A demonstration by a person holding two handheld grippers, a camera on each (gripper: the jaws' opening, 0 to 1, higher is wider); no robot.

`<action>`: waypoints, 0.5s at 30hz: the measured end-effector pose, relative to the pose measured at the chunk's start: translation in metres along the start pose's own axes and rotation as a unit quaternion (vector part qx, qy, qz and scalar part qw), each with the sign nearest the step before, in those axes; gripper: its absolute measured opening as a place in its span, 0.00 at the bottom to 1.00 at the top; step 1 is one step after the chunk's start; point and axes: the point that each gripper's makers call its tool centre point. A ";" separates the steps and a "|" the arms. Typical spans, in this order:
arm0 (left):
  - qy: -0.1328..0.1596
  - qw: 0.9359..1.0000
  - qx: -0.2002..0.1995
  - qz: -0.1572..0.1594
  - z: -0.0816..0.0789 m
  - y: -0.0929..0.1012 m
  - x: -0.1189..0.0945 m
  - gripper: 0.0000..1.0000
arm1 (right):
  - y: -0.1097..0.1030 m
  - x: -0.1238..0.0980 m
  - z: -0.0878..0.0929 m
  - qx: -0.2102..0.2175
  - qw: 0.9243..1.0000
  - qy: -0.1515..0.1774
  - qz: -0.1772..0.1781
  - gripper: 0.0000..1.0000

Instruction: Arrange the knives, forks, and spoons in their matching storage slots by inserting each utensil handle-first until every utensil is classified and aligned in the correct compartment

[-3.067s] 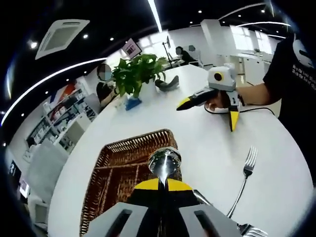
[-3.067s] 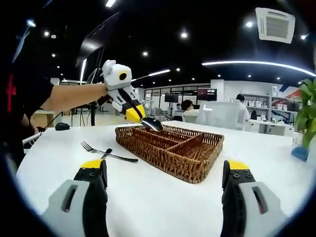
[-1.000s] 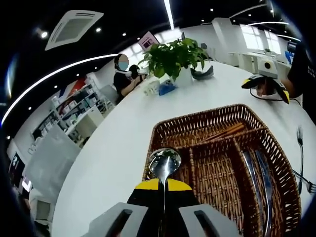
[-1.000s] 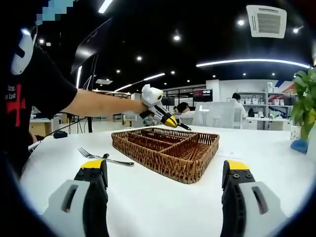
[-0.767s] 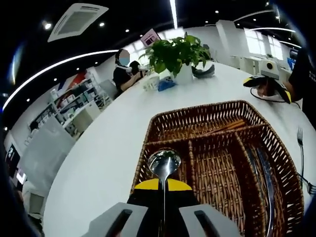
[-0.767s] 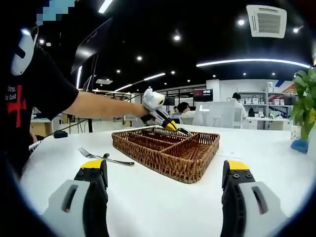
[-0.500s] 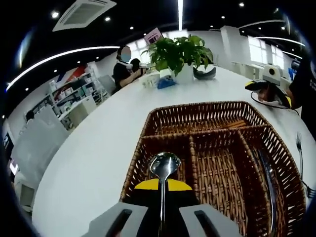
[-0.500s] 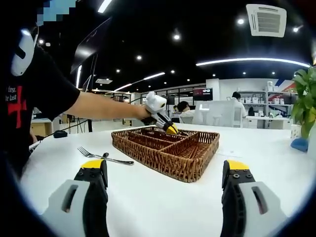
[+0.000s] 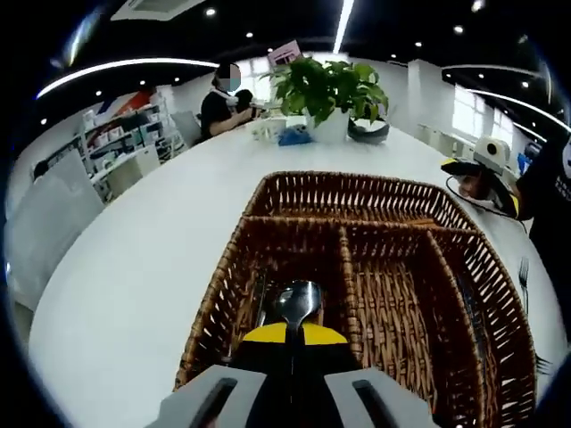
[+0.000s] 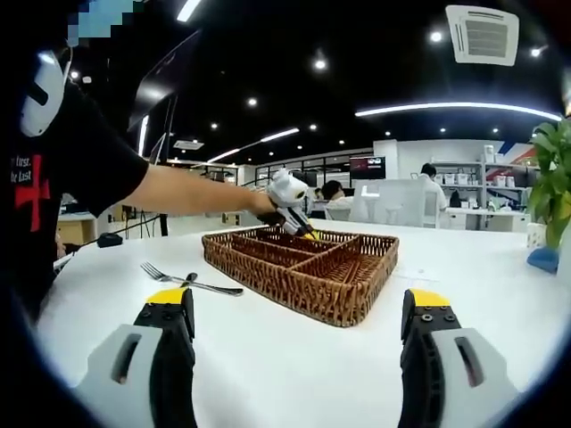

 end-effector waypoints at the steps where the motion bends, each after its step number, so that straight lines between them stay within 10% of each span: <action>1: 0.007 1.000 -0.001 0.007 -0.002 0.000 0.000 0.01 | 0.000 0.000 0.000 -0.001 1.000 0.000 0.000 0.99; 9: 0.020 1.000 0.001 0.011 -0.004 0.001 0.002 0.02 | 0.003 -0.001 0.000 -0.001 1.000 0.001 0.002 0.99; 15: 0.029 0.996 0.075 -0.044 -0.012 -0.004 -0.002 0.12 | 0.001 0.000 0.001 0.001 1.000 0.001 -0.001 0.99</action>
Point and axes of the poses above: the point that each gripper's makers call its tool centre point, and the gripper's own axes: x roughly forward along the fingers, y roughly to its right, z roughly out of its underside, and after that the axes turned 3 degrees about -x, right-handed
